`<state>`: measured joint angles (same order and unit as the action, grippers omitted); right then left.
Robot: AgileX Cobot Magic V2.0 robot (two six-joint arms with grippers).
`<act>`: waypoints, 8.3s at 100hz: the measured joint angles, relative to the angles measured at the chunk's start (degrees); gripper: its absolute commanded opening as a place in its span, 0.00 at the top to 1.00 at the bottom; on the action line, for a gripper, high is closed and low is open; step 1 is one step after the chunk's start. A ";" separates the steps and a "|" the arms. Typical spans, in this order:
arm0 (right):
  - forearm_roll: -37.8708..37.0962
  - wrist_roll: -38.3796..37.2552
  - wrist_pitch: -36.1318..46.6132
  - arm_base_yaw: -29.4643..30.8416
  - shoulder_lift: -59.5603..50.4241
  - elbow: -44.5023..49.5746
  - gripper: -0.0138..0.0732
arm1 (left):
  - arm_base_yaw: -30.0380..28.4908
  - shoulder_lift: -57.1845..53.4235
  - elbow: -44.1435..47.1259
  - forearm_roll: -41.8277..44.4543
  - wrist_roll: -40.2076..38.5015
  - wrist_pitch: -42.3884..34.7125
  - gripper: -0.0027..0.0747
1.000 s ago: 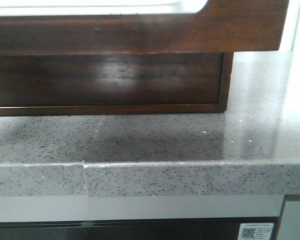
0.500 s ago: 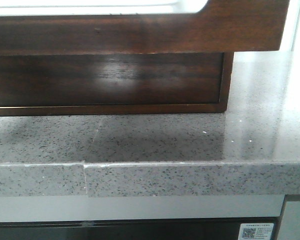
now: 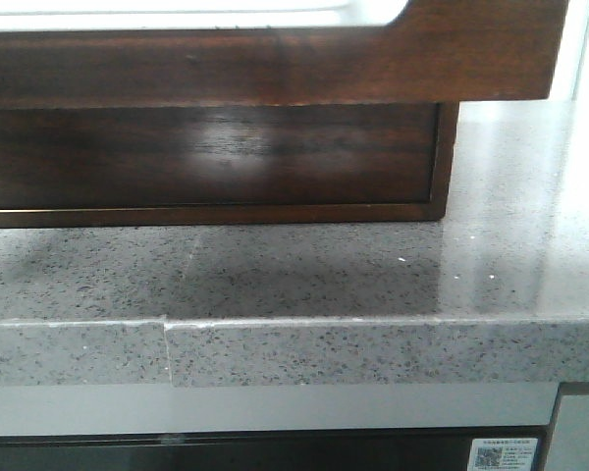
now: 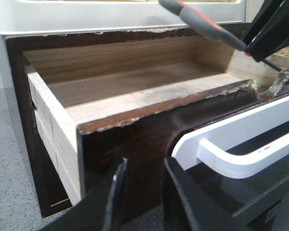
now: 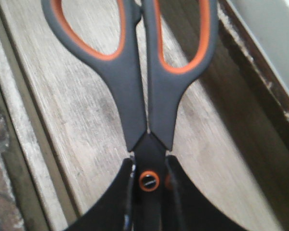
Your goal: Put scissors in drawer with both arms
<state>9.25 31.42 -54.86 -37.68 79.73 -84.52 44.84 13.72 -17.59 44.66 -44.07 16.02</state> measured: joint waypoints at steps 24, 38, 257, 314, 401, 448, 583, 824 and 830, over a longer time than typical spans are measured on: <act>0.00 0.00 0.13 0.00 2.68 0.00 0.91 | 0.00 0.00 0.00 0.00 0.00 0.00 0.75; 0.00 0.00 0.17 0.00 3.88 0.00 0.91 | 0.00 0.00 0.00 0.00 0.00 0.00 0.75; -0.05 0.00 0.17 0.00 7.85 -0.55 0.66 | 0.00 0.00 0.00 0.00 0.00 -0.30 0.75; -0.85 0.00 0.41 0.00 6.37 -0.64 0.84 | 0.00 0.00 0.00 0.00 0.00 -0.30 0.75; -1.45 -2.00 -2.97 0.00 -7.42 -0.64 0.91 | 0.00 0.00 0.00 0.00 0.00 -0.30 0.75; -1.45 -3.20 -3.62 0.00 -15.40 -0.64 0.91 | 0.00 0.00 0.00 0.00 0.00 -0.30 0.75; -6.91 -15.42 8.67 0.00 -49.40 26.90 0.91 | 0.00 0.00 0.00 0.00 0.00 -0.30 0.75; -10.91 -24.37 15.01 0.00 -70.39 57.80 0.91 | 0.00 -5.46 0.00 -2.61 0.00 1.67 0.99; -10.91 -24.37 15.01 0.00 -70.39 57.80 0.91 | 0.00 -6.69 0.00 -2.61 0.00 2.51 0.99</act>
<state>-1.66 7.05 -39.85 -37.68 9.34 -26.72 44.84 7.02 -17.59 42.04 -44.07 18.53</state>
